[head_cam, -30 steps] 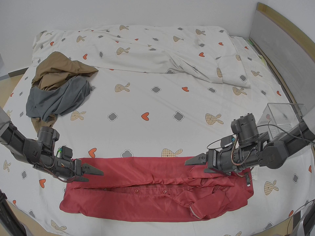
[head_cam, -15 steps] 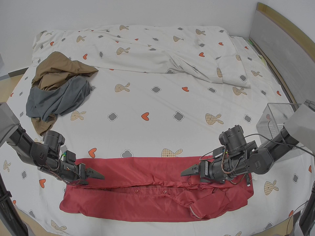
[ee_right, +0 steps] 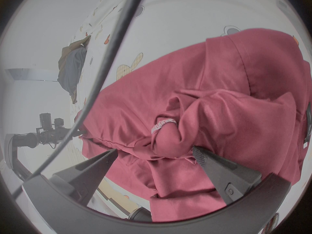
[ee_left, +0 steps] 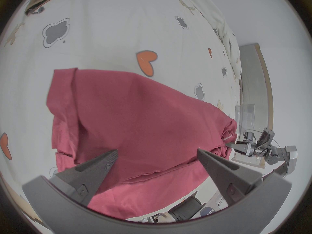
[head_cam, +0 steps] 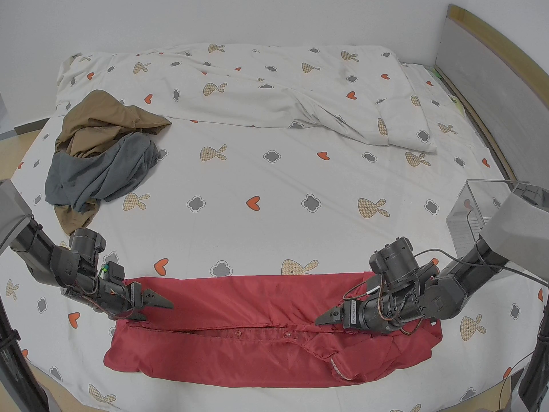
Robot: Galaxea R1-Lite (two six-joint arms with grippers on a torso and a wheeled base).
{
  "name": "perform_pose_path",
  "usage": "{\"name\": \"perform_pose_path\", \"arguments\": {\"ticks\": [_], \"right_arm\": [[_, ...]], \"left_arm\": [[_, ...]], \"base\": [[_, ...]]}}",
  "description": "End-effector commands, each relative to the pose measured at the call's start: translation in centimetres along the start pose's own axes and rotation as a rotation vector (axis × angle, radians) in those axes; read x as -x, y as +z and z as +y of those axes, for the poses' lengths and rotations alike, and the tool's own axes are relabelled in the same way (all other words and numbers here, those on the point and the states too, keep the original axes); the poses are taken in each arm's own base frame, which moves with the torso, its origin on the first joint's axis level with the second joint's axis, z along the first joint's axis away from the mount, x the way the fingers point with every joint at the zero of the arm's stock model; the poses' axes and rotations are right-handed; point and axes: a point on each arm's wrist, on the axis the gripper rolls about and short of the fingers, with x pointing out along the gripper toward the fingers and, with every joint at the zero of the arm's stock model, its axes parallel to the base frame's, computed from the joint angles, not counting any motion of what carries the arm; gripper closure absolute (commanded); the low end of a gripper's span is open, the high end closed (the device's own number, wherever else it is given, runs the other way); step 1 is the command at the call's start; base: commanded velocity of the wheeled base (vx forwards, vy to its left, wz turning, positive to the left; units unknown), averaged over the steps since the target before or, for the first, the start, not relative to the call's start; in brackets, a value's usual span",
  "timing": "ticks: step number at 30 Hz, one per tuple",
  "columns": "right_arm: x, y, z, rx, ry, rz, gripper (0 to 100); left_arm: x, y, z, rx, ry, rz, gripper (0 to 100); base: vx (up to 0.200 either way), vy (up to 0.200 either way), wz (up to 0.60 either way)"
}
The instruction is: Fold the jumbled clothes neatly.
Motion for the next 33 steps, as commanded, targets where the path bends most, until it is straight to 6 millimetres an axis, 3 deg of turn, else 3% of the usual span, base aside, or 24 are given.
{"name": "perform_pose_path", "arguments": {"ticks": [1, 11, 19, 24, 25, 28, 33], "right_arm": [[1.8, -0.1, 0.6, 0.01, 0.027, -0.03, 0], [7.9, 0.0, 3.2, 0.061, 0.138, -0.161, 0], [8.4, 0.6, 4.8, 0.092, 0.185, -0.192, 0], [5.3, 1.4, 6.3, 0.103, 0.188, -0.151, 0], [3.8, 1.3, 7.6, 0.109, 0.2, -0.123, 0], [2.5, 1.0, 9.7, 0.126, 0.229, -0.098, 0], [-1.3, 1.6, 10.4, 0.13, 0.205, -0.058, 0]], "left_arm": [[0.2, 0.3, 0.6, 0.018, 0.006, -0.012, 0], [1.3, 0.0, -0.8, -0.018, -0.012, -0.032, 0], [2.2, -0.8, -3.9, -0.101, -0.049, -0.04, 0], [1.3, -1.1, -5.3, -0.114, -0.071, -0.014, 0], [1.0, -1.1, -5.7, -0.111, -0.079, -0.005, 0], [1.2, -1.1, -5.8, -0.112, -0.082, -0.011, 0], [2.2, -1.2, -6.1, -0.103, -0.084, -0.039, 0]], "base": [[0.0, 0.0, 0.0], [0.0, 0.0, 0.0], [0.0, 0.0, 0.0], [0.0, 0.0, 0.0], [0.0, 0.0, 0.0], [0.0, 0.0, 0.0], [0.0, 0.0, 0.0]]}}
